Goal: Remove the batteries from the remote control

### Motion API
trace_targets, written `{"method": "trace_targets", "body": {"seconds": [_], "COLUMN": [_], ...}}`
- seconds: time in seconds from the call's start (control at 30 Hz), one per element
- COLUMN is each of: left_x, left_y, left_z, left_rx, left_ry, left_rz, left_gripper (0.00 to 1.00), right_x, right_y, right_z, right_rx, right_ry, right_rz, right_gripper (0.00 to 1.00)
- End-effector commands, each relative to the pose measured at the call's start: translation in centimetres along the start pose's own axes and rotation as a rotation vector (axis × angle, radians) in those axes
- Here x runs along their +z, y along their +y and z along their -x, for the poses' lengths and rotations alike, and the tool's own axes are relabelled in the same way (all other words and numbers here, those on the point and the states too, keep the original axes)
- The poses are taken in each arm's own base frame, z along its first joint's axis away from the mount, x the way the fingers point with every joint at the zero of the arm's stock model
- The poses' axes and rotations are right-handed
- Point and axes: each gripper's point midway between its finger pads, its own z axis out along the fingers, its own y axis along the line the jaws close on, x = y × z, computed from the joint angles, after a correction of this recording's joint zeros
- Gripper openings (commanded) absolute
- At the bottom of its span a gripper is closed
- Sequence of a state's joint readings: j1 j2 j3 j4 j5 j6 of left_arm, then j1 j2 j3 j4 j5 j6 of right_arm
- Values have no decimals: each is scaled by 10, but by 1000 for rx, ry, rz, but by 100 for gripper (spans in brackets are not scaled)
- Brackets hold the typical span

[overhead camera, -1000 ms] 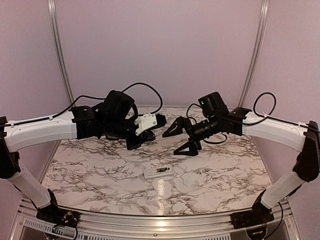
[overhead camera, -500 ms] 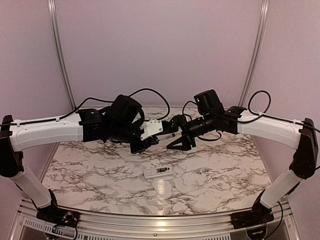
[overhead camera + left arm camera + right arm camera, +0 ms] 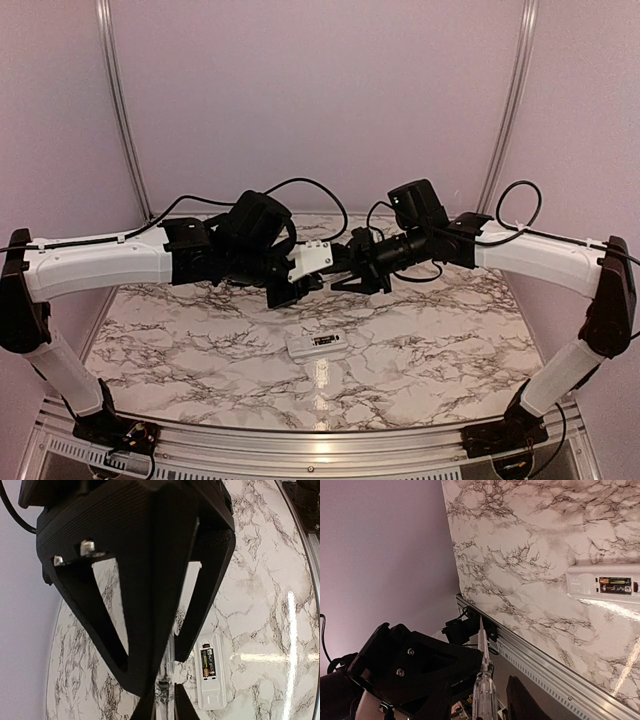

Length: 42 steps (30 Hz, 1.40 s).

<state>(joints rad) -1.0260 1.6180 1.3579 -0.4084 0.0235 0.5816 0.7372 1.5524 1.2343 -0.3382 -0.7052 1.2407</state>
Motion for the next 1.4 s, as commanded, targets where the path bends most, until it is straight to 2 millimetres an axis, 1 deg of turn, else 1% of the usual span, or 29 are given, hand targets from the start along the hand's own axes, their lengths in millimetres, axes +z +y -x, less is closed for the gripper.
{"method": "trace_targets", "body": {"seconds": [0.0, 0.23, 0.47, 0.67, 0.8, 0.9, 1.0, 1.13, 1.37], "left_x": [-1, -4, -5, -6, -8, -8, -7, -8, -8], "left_y": [1, -7, -10, -9, -9, -10, -9, -8, -8], "left_z": [7, 11, 9, 8, 7, 6, 5, 6, 6], "left_rx": [-2, -3, 2, -3, -7, -9, -8, -9, -24], "left_ry": [-7, -25, -20, -14, -13, -11, -8, -11, -13], "left_rz": [1, -49, -60, -54, -50, -50, -45, -41, -41], "left_gripper": [0, 0, 0, 0, 0, 0, 0, 0, 0], "right_x": [1, 2, 6, 10, 9, 10, 9, 7, 6], "right_y": [7, 11, 18, 21, 20, 21, 21, 19, 20], "right_z": [5, 5, -4, -14, -17, -19, -20, -21, -22], "right_rx": [-32, -69, -106, -123, -125, -130, -126, -125, -127], "right_ry": [-22, -17, 5, 26, 24, 25, 26, 18, 11], "right_rz": [-8, -12, -15, -20, -32, -31, -36, -44, -42], "right_gripper": [35, 32, 27, 28, 29, 28, 28, 32, 32]}}
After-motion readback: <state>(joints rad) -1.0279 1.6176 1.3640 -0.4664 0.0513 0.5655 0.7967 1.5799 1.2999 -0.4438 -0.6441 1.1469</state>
